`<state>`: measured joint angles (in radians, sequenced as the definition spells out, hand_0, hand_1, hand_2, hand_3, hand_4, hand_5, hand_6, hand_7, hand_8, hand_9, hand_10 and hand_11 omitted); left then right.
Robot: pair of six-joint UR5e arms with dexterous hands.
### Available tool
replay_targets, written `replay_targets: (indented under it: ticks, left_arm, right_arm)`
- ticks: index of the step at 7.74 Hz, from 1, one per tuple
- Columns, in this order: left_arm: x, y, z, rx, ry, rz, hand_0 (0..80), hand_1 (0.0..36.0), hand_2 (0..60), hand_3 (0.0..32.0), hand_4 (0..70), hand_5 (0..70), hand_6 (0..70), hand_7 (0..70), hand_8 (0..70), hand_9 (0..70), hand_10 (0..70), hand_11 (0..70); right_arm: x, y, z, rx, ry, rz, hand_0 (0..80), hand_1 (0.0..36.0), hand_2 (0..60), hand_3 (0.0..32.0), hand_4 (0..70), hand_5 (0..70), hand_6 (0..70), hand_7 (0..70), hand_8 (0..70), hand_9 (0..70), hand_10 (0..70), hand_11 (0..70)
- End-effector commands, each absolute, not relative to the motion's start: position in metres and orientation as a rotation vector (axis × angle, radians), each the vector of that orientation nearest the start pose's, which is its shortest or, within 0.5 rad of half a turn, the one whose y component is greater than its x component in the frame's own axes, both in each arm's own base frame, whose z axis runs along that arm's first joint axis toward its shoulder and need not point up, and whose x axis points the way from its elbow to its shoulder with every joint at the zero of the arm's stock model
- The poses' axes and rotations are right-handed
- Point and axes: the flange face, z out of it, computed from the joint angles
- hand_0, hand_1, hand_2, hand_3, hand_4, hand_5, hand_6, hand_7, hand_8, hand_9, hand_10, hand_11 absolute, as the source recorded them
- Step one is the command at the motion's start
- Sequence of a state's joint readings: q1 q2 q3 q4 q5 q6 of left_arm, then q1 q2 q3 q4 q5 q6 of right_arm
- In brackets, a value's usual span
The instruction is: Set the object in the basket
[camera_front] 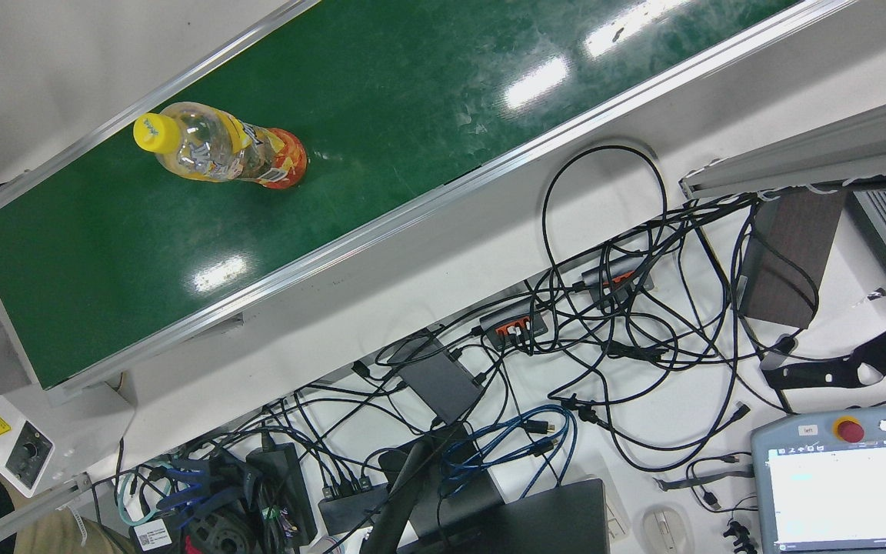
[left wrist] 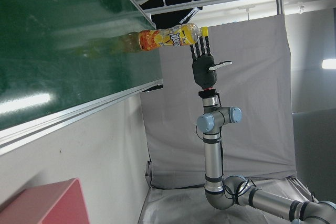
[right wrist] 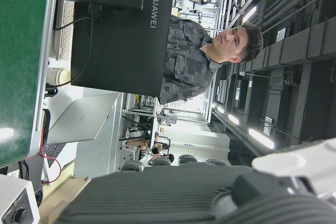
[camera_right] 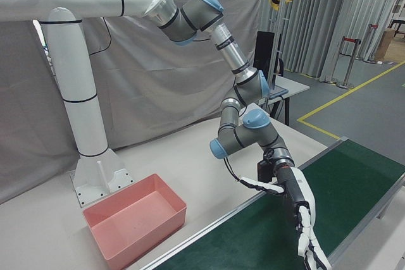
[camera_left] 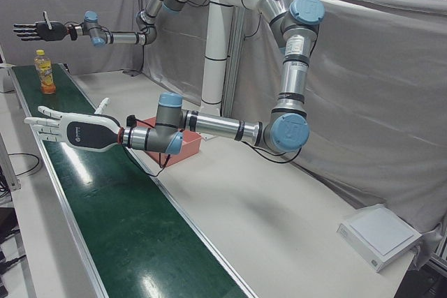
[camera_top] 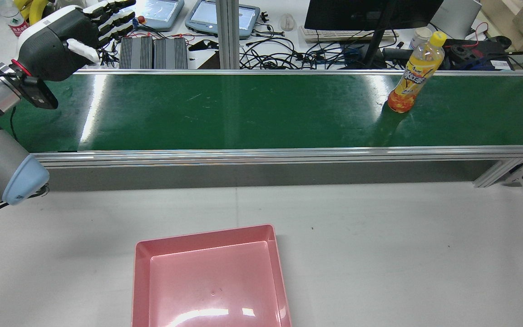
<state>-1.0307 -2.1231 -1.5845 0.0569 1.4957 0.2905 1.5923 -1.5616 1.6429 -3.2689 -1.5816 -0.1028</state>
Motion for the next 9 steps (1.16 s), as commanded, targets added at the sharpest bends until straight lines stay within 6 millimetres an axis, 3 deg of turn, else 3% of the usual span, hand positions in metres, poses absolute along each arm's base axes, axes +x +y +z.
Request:
replay_targets:
  ticks: [1,9]
  left_arm:
    - [0.2330,-0.6625,0.3521,-0.251,2.429,-1.351,51.4,2.8,0.0,2.0,13.7,14.0,0.6,0.0,6.6,7.2,5.0,8.1]
    - [0.2329,-0.6624,0.3526,-0.248,2.426,-1.353,51.4,3.3,0.0,1.0,14.0,14.7,1.2,0.0,6.9,7.7,5.1,8.3]
  right_arm:
    - [0.1427,-0.4868,0.6598,-0.125,2.213,-2.319,0.0,0.0,0.0,0.0,0.0,0.0,0.0,0.0,0.0,0.0,0.0,0.0]
    - [0.1427,-0.4868,0.6598,-0.125,2.213,-2.319,0.0,0.0,0.0,0.0,0.0,0.0,0.0,0.0,0.0,0.0,0.0,0.0]
